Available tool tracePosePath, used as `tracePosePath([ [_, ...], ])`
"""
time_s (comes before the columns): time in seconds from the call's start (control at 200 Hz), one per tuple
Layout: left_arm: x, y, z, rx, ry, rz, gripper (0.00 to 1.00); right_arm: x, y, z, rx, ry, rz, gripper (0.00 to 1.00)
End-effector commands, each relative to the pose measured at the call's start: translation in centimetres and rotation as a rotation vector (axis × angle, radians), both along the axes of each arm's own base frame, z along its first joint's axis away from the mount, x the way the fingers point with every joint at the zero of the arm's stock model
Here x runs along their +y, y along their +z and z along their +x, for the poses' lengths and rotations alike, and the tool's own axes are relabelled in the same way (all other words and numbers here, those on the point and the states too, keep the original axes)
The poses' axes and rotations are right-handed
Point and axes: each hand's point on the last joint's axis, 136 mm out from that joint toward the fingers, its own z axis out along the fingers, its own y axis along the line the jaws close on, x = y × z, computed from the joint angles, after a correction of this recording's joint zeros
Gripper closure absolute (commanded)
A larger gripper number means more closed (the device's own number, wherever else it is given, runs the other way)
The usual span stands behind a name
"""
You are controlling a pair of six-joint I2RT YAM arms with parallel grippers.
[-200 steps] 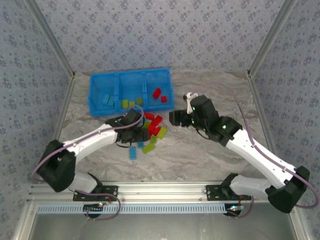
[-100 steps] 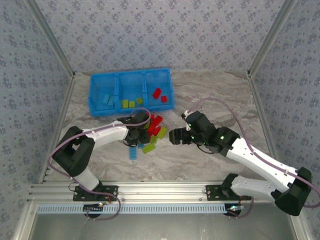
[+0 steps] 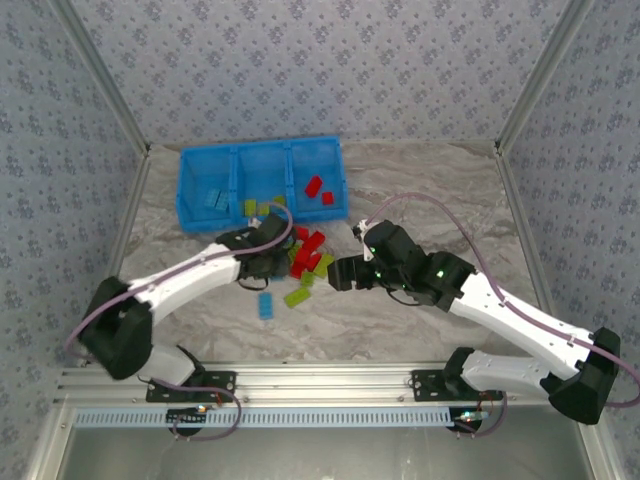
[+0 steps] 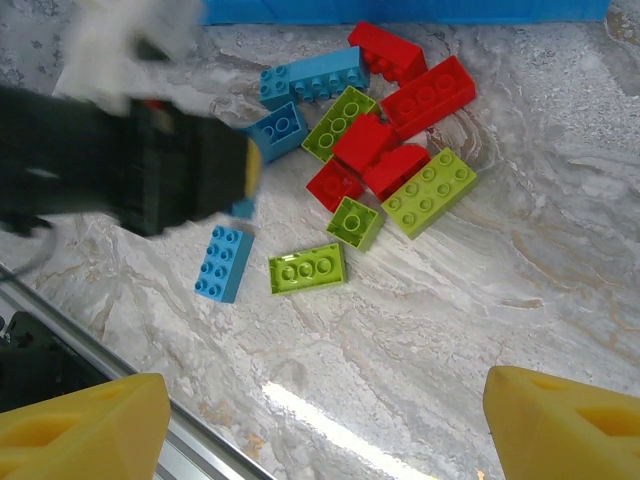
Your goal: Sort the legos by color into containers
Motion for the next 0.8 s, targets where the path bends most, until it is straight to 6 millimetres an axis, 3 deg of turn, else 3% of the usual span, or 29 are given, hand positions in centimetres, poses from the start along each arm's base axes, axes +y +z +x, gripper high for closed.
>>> tracePosePath([
  [0.0, 3.2, 8.5, 2.6, -0.26, 0.071, 0.046, 0.67, 0.0, 1.4, 0.1, -0.024, -0.015, 0.026, 0.16],
  [0.09, 6.4, 12.2, 5.3, -0.384, 0.153, 0.055, 0.66, -0.1, 1.0, 0.2, -0.02, -0.02, 0.015, 0.15],
  [0.175, 10.0, 13.9, 8.8, -0.45, 0.254, 0.056, 0.66, -0.1, 0.8, 0.2, -0.014, -0.023, 0.012, 0.15],
  [0.27, 14.1, 13.7, 13.0, -0.457, 0.36, 0.089, 0.66, -0.2, 0.5, 0.2, -0.011, -0.028, 0.008, 0.15],
  [0.355, 16.9, 12.1, 16.7, -0.407, 0.415, 0.13, 0.66, -0.4, 0.4, 0.0, -0.005, -0.031, 0.006, 0.15],
  [0.485, 18.5, 8.0, 21.5, -0.271, 0.409, 0.132, 0.63, -0.9, 0.2, -0.4, -0.002, -0.04, 0.003, 0.16],
  [0.58, 19.5, 5.2, 23.4, -0.16, 0.422, 0.117, 0.6, -1.3, 0.2, -0.6, -0.004, -0.047, 0.004, 0.15],
  [0.695, 19.9, 4.7, 24.5, -0.143, 0.407, 0.123, 0.53, -1.9, 0.1, -0.9, -0.009, -0.052, -0.004, 0.15],
  [0.794, 19.6, 6.2, 24.2, -0.159, 0.4, 0.104, 0.52, -2.3, -0.3, -0.8, -0.015, -0.066, -0.016, 0.15],
])
